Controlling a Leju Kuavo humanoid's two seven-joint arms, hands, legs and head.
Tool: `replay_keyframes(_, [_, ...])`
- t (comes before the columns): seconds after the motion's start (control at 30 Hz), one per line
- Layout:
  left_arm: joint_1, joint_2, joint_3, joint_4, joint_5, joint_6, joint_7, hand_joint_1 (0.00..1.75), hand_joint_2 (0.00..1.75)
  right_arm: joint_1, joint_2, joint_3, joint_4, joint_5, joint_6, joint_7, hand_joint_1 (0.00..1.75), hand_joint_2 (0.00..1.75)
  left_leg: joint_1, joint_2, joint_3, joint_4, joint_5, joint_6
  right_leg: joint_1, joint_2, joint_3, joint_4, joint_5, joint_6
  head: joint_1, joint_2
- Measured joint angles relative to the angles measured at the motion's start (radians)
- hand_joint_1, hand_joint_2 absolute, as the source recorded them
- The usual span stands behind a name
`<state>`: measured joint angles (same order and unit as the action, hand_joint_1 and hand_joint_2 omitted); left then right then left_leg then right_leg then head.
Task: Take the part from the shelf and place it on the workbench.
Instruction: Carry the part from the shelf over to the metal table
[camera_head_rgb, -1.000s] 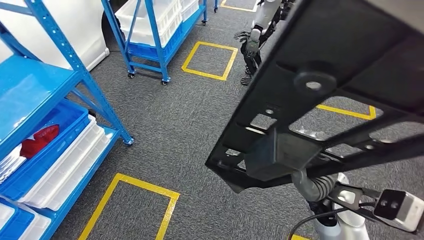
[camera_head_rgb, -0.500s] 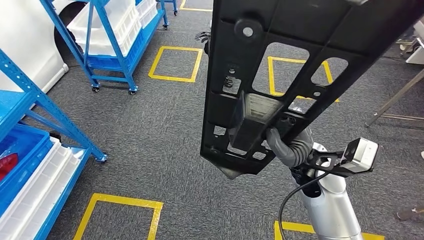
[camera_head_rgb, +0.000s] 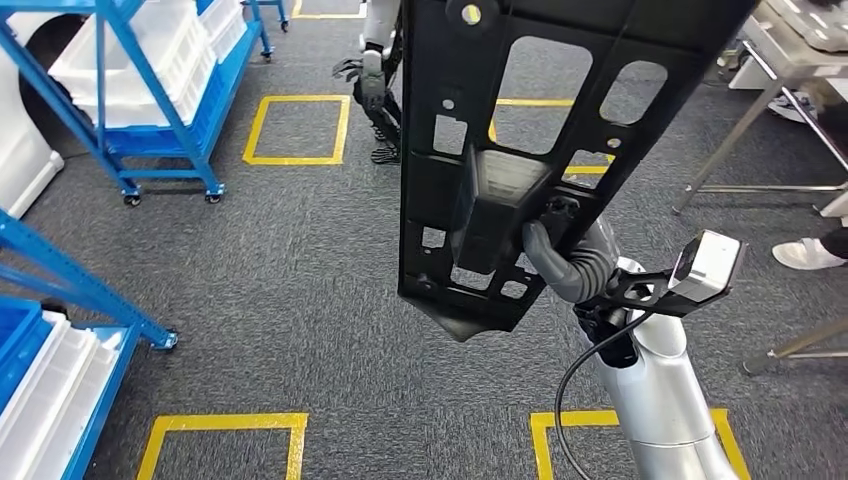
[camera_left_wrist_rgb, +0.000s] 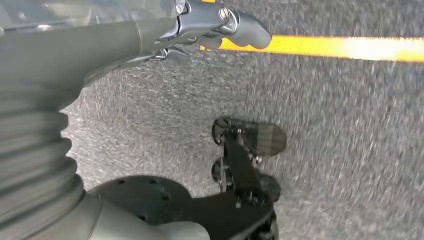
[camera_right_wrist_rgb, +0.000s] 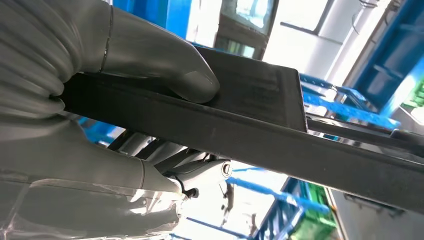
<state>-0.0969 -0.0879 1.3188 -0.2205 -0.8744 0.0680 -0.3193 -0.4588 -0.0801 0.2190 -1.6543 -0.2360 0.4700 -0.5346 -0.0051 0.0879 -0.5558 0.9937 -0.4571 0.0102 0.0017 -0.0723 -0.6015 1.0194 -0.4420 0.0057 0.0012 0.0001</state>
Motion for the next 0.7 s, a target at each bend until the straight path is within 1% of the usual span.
replay_keyframes(0.03, [0.0, -0.001, 0.0, 0.0, 0.001, 0.0, 0.002, 0.0, 1.75, -0.002, -0.001, 0.0, 0.002, -0.001, 0.0, -0.002, 1.75, 1.75, -0.002, 0.01, 0.002, 0.001, -0.002, -0.004, 0.005, -0.006, 0.005, -0.013, -0.001, -0.006, 0.0, 0.0])
replay_keyframes(0.07, [0.0, -0.003, 0.0, 0.0, 0.001, 0.0, 0.006, 0.0, 1.75, -0.003, -0.002, 0.001, 0.004, -0.002, 0.0, -0.004, 1.75, 1.75, -0.003, 0.02, 0.004, 0.001, -0.004, -0.009, 0.006, 0.008, 0.003, -0.013, 0.002, -0.011, -0.001, 0.0])
replay_keyframes(0.1, [-0.001, -0.004, 0.001, 0.0, 0.001, 0.001, 0.01, 0.0, 1.75, -0.003, -0.003, 0.001, 0.006, -0.004, 0.0, -0.007, 1.75, 1.75, -0.002, 0.025, 0.004, 0.001, -0.007, -0.015, 0.003, 0.02, 0.003, -0.016, 0.004, -0.015, -0.001, 0.0])
replay_keyframes(0.13, [-0.002, -0.005, 0.001, 0.0, 0.0, 0.002, 0.015, 0.0, 1.75, -0.005, -0.005, 0.001, 0.009, -0.005, 0.001, -0.01, 1.75, 1.75, 0.0, 0.013, 0.002, 0.01, -0.016, -0.021, 0.0, 0.031, 0.004, -0.019, 0.006, -0.02, -0.001, 0.0])
replay_keyframes(0.17, [-0.002, -0.006, 0.001, 0.0, -0.001, 0.004, 0.017, 0.0, 1.75, -0.008, -0.006, 0.001, 0.011, -0.008, 0.003, -0.013, 1.75, 1.75, 0.003, -0.01, -0.008, 0.037, -0.034, -0.026, -0.003, 0.043, 0.005, -0.022, 0.009, -0.026, -0.001, 0.0])
replay_keyframes(0.2, [-0.002, -0.007, 0.001, 0.0, -0.003, 0.005, 0.019, 0.0, 1.75, -0.012, -0.007, 0.001, 0.015, -0.011, 0.007, -0.016, 1.75, 1.75, 0.006, -0.038, -0.03, 0.086, -0.062, -0.031, -0.006, 0.054, 0.007, -0.024, 0.011, -0.03, -0.002, 0.0])
replay_keyframes(0.23, [-0.001, -0.008, 0.001, 0.0, -0.003, 0.005, 0.019, 0.0, 1.75, -0.017, -0.008, 0.001, 0.019, -0.015, 0.011, -0.019, 1.75, 1.75, 0.009, -0.064, -0.061, 0.154, -0.095, -0.035, -0.006, 0.067, 0.006, -0.024, 0.012, -0.033, -0.003, 0.0])
replay_keyframes(0.27, [0.001, -0.01, 0.001, 0.0, -0.003, 0.005, 0.02, 0.0, 1.75, -0.02, -0.009, 0.002, 0.025, -0.02, 0.015, -0.022, 1.75, 1.75, 0.01, -0.075, -0.096, 0.227, -0.125, -0.037, -0.006, 0.079, 0.006, -0.023, 0.013, -0.035, -0.003, 0.0])
replay_keyframes(0.3, [0.003, -0.012, 0.001, 0.0, -0.002, 0.005, 0.02, 0.0, 1.75, -0.022, -0.011, 0.002, 0.032, -0.024, 0.018, -0.024, 1.75, 1.75, 0.01, -0.078, -0.125, 0.282, -0.14, -0.039, -0.005, 0.093, 0.006, -0.023, 0.013, -0.035, -0.003, 0.0])
replay_keyframes(0.33, [0.004, -0.013, 0.001, 0.0, 0.0, 0.005, 0.021, 0.0, 1.75, -0.023, -0.014, 0.002, 0.039, -0.029, 0.017, -0.026, 1.75, 1.75, 0.01, -0.079, -0.14, 0.303, -0.135, -0.04, -0.005, 0.108, 0.007, -0.021, 0.013, -0.035, -0.003, 0.0])
replay_keyframes(0.37, [0.004, -0.014, 0.002, 0.0, 0.002, 0.005, 0.023, 0.0, 1.75, -0.025, -0.016, 0.003, 0.045, -0.033, 0.013, -0.027, 1.75, 1.75, 0.011, -0.081, -0.135, 0.282, -0.109, -0.039, -0.005, 0.122, 0.007, -0.02, 0.012, -0.034, -0.003, 0.0])
replay_keyframes(0.4, [0.004, -0.014, 0.002, 0.0, 0.003, 0.005, 0.025, 0.0, 1.75, -0.027, -0.019, 0.003, 0.05, -0.038, 0.005, -0.025, 1.75, 1.75, 0.013, -0.089, -0.112, 0.223, -0.069, -0.037, -0.005, 0.137, 0.008, -0.018, 0.012, -0.033, -0.003, 0.0])
replay_keyframes(0.43, [0.003, -0.013, 0.002, 0.0, 0.003, 0.006, 0.028, 0.0, 1.75, -0.028, -0.021, 0.002, 0.053, -0.045, -0.007, -0.021, 1.75, 1.75, 0.015, -0.109, -0.08, 0.148, -0.031, -0.035, -0.006, 0.15, 0.008, -0.016, 0.01, -0.03, -0.003, 0.0])
replay_keyframes(0.47, [0.003, -0.013, 0.002, 0.0, 0.001, 0.007, 0.031, 0.0, 1.75, -0.028, -0.024, 0.0, 0.055, -0.053, -0.021, -0.015, 1.75, 1.75, 0.018, -0.135, -0.051, 0.081, -0.005, -0.033, -0.006, 0.163, 0.006, -0.012, 0.009, -0.026, -0.003, 0.0])
replay_keyframes(0.5, [0.003, -0.012, 0.002, 0.0, -0.003, 0.01, 0.033, 0.0, 1.75, -0.026, -0.027, -0.003, 0.055, -0.062, -0.034, -0.009, 1.75, 1.75, 0.02, -0.155, -0.032, 0.037, 0.009, -0.03, -0.008, 0.174, 0.002, -0.01, 0.01, -0.02, -0.003, 0.0])
replay_keyframes(0.53, [0.004, -0.011, 0.002, 0.0, -0.006, 0.013, 0.035, 0.0, 1.75, -0.021, -0.03, -0.007, 0.055, -0.069, -0.046, -0.004, 1.75, 1.75, 0.019, -0.169, -0.024, 0.018, 0.01, -0.027, -0.01, 0.185, -0.002, -0.009, 0.011, -0.013, -0.003, 0.0])
replay_keyframes(0.57, [0.004, -0.01, 0.001, 0.0, -0.011, 0.015, 0.035, 0.0, 1.75, -0.013, -0.035, -0.013, 0.054, -0.074, -0.056, -0.001, 1.75, 1.75, 0.018, -0.166, -0.022, 0.015, 0.009, -0.024, -0.012, 0.196, -0.006, -0.01, 0.013, -0.006, -0.003, 0.0])
replay_keyframes(0.6, [0.004, -0.01, 0.0, 0.0, -0.015, 0.016, 0.035, 0.0, 1.75, -0.002, -0.041, -0.02, 0.052, -0.076, -0.063, -0.001, 1.75, 1.75, 0.018, -0.155, -0.022, 0.013, 0.011, -0.018, -0.014, 0.205, -0.008, -0.012, 0.015, 0.002, -0.004, 0.0])
replay_keyframes(0.63, [0.003, -0.009, -0.001, 0.0, -0.019, 0.015, 0.034, 0.0, 1.75, 0.01, -0.048, -0.028, 0.049, -0.078, -0.068, -0.002, 1.75, 1.75, 0.019, -0.143, -0.019, 0.007, 0.014, -0.011, -0.013, 0.2, -0.011, -0.008, 0.012, 0.007, -0.003, 0.0])
replay_keyframes(0.67, [0.002, -0.008, -0.002, 0.0, -0.023, 0.013, 0.031, 0.0, 1.75, 0.019, -0.055, -0.036, 0.045, -0.079, -0.071, -0.004, 1.75, 1.75, 0.02, -0.131, -0.017, 0.001, 0.017, -0.003, -0.012, 0.181, -0.02, 0.009, 0.0, 0.011, -0.001, 0.0])
replay_keyframes(0.7, [0.001, -0.008, -0.003, 0.0, -0.026, 0.01, 0.029, 0.0, 1.75, 0.026, -0.06, -0.042, 0.042, -0.079, -0.072, -0.007, 1.75, 1.75, 0.021, -0.117, -0.015, -0.005, 0.02, 0.003, -0.01, 0.154, -0.038, 0.047, -0.023, 0.014, 0.001, 0.0])
